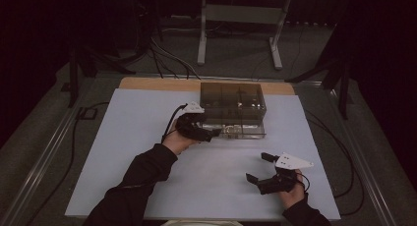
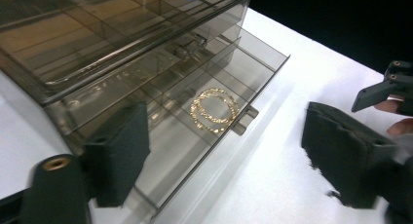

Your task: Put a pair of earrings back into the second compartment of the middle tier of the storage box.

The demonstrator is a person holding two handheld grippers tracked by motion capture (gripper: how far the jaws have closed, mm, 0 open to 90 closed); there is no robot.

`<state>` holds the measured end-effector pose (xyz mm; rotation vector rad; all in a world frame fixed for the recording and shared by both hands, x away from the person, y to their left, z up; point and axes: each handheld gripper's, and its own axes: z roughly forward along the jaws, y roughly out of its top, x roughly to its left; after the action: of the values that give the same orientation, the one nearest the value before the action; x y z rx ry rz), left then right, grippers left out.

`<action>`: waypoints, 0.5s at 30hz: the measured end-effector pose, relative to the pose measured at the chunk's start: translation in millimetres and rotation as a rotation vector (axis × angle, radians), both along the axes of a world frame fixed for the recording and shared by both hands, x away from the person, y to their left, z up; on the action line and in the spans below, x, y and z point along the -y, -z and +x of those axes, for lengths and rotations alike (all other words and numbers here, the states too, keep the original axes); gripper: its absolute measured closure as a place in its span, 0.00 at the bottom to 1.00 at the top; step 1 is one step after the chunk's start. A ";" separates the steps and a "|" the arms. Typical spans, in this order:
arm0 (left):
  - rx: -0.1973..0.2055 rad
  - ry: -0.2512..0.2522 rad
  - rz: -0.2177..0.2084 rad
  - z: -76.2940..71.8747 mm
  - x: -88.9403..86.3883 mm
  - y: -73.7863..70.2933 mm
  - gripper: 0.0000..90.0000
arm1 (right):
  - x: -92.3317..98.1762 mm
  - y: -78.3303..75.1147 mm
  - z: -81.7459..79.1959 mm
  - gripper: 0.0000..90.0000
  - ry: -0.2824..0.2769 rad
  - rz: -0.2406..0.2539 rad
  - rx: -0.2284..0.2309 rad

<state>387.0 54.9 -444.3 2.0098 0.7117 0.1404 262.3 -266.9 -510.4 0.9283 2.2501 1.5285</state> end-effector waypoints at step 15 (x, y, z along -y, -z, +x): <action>0.004 -0.018 0.010 -16.8 -34.4 10.2 0.01 | -5.5 -1.5 0.4 0.00 -0.013 -0.009 0.003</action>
<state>370.2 89.3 -454.4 2.0128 0.7284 0.1584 262.7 -261.4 -508.9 0.9098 2.2630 1.5235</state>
